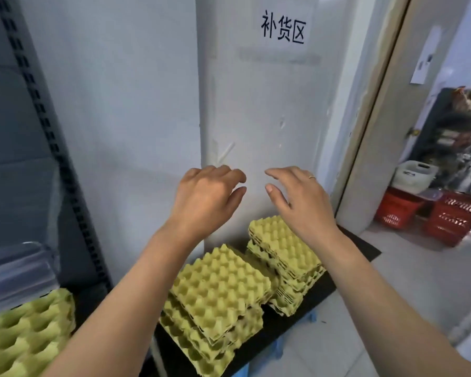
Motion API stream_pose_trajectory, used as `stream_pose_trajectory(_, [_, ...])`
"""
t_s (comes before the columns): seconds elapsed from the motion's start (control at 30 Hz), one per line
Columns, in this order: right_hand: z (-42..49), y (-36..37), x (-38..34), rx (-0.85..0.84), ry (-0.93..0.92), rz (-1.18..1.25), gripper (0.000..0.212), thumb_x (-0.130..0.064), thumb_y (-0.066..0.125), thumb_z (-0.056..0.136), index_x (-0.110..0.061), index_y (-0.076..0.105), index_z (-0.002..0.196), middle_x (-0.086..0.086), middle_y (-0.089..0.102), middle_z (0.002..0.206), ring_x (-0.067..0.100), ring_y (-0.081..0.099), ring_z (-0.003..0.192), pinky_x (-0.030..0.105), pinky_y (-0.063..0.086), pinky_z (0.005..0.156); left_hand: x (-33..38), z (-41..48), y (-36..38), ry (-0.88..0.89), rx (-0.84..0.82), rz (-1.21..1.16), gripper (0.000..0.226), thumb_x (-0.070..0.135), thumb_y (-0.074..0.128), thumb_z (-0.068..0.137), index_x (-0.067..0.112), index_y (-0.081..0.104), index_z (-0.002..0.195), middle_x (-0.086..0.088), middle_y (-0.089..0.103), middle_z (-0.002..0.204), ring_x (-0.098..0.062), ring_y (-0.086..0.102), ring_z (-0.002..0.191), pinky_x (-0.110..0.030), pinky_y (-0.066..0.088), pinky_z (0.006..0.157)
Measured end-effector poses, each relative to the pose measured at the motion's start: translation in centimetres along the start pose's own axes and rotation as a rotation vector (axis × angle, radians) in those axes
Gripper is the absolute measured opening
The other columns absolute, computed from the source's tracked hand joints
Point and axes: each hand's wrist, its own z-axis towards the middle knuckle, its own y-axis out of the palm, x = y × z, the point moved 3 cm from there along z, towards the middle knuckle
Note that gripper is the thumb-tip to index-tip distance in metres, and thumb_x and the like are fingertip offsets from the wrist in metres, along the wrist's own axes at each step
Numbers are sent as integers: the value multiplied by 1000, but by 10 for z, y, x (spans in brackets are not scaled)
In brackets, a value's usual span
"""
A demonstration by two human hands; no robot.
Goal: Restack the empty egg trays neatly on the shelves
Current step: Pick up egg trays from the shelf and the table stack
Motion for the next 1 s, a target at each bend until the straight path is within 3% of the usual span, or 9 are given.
stream_pose_trajectory(0.2, [16,67,75,-183,26,-37,34,-31,47,96,-16,61,123,6,63,117,31,57,106,42,47,85,-21,29,104,-62,-114,-30,35,36,38,83,16,67,86,0,65,71,-26,63,64,-34,48,60])
stream_pose_trajectory(0.33, [18,119,118,-309,39,-9,32,-30,49,97,-18,59,125,4,62,119,30,57,108,42,47,86,-33,21,165,-142,-231,-21,21,29,51,84,16,67,86,0,65,72,-27,64,67,-34,46,61])
stream_pose_trajectory(0.43, [11,161,145,-428,27,19,33,-30,48,97,-19,58,126,3,61,121,28,56,111,39,44,87,-39,-6,202,-260,-382,-10,16,25,53,91,17,66,96,-1,67,85,-28,63,83,-36,44,72])
stream_pose_trajectory(0.6, [-17,235,184,-751,38,108,36,-33,45,98,-24,51,133,2,56,124,26,53,116,37,47,87,-43,-68,257,-610,-647,39,26,32,42,96,27,57,116,6,61,114,-19,54,110,-33,39,88])
stream_pose_trajectory(0.7, [-40,273,200,-937,20,142,37,-32,45,99,-23,48,135,4,55,122,25,56,111,38,50,85,-38,-104,279,-747,-783,64,30,32,43,95,29,52,124,7,57,122,-18,50,116,-34,39,93])
stream_pose_trajectory(0.87, [-80,322,212,-1158,18,182,43,-31,47,98,-18,44,139,9,52,131,27,61,106,40,51,87,-18,-154,313,-808,-1012,39,39,31,40,97,27,41,136,3,47,133,-20,43,123,-34,37,96])
stream_pose_trajectory(1.0, [-105,353,215,-1231,63,191,44,-33,48,98,-19,42,139,12,48,134,28,60,109,45,50,93,-4,-193,345,-756,-1200,42,54,37,45,96,27,25,145,0,28,149,-22,25,137,-38,27,108])
